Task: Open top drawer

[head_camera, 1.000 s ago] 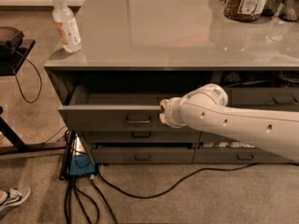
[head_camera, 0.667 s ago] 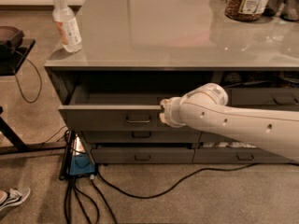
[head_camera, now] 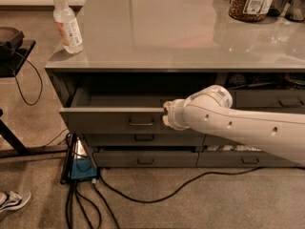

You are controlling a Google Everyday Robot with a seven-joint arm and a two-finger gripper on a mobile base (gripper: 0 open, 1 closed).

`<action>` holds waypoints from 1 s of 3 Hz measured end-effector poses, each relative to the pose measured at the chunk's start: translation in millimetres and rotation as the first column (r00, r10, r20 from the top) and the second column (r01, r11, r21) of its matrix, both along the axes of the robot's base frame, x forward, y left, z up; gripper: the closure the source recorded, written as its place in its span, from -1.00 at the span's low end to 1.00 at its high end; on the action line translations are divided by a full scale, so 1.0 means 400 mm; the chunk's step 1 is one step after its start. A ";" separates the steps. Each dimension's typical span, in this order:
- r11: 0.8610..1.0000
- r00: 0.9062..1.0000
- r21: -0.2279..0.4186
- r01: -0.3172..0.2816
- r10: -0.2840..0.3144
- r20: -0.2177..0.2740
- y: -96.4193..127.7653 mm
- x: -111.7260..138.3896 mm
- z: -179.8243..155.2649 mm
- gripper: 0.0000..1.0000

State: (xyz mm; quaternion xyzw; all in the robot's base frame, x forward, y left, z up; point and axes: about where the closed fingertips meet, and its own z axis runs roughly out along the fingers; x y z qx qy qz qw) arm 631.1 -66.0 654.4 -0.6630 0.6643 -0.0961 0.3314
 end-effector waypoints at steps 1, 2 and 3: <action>1.000 1.000 0.000 0.000 0.000 0.000 0.000 0.000 0.000 -0.32; 1.000 1.000 0.000 0.000 0.000 0.000 0.000 0.000 0.000 -0.76; 1.000 1.000 0.000 0.000 0.000 0.000 0.000 0.000 0.000 -1.00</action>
Offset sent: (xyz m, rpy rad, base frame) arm 0.0000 0.0000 0.0000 0.0000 0.0000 0.0000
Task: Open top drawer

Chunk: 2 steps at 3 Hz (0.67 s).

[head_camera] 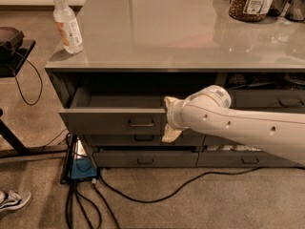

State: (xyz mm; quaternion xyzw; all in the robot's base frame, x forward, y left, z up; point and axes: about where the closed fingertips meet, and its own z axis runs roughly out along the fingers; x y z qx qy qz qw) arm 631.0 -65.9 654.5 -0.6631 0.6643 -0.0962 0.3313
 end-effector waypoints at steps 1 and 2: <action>0.998 0.999 -0.062 -0.030 0.029 -0.022 0.014 -0.024 0.032 -1.00; 0.964 0.998 -0.265 -0.020 0.004 -0.062 0.019 -0.077 0.232 -1.00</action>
Offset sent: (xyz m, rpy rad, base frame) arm -0.0461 0.0176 0.1081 -0.3272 0.0712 0.0586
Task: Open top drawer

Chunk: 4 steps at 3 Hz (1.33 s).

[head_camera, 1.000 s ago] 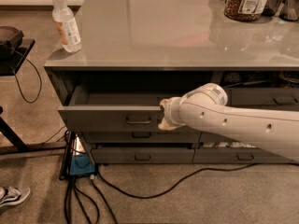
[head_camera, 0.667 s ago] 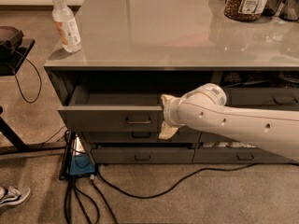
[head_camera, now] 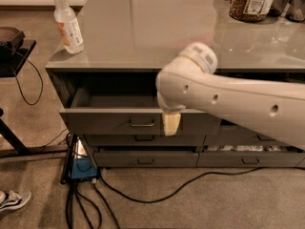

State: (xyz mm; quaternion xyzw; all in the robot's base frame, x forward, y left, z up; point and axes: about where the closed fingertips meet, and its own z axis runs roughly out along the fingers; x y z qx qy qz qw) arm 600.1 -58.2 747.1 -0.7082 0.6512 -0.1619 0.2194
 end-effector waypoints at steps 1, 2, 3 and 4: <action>0.997 0.999 -0.072 0.030 -0.031 -0.020 -0.019 -0.017 0.064 -1.00; 0.997 0.999 -0.068 0.037 -0.037 -0.004 -0.103 -0.048 0.111 -0.61; 0.999 0.998 0.036 0.016 -0.018 0.067 -0.187 -0.040 0.134 -0.18; 0.972 0.980 0.230 -0.045 -0.002 0.200 -0.190 0.023 0.191 0.32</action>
Offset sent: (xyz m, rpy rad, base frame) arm 0.0243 -0.0693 0.1264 0.2284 -0.3511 0.0312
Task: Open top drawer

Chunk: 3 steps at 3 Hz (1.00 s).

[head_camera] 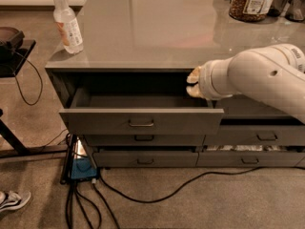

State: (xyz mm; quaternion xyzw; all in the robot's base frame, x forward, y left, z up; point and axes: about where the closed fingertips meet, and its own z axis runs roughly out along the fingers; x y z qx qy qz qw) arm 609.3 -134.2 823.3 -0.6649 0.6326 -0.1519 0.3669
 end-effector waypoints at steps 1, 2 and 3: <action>0.994 0.991 0.094 -0.053 0.041 0.124 0.027 0.100 0.054 0.79; 0.993 0.981 0.075 -0.091 0.077 0.177 0.078 0.191 0.049 1.00; 0.997 0.985 -0.023 -0.068 0.071 0.154 0.105 0.242 -0.006 1.00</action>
Offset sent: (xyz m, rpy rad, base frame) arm 0.1306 0.0483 0.0113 0.0887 -0.2071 0.0638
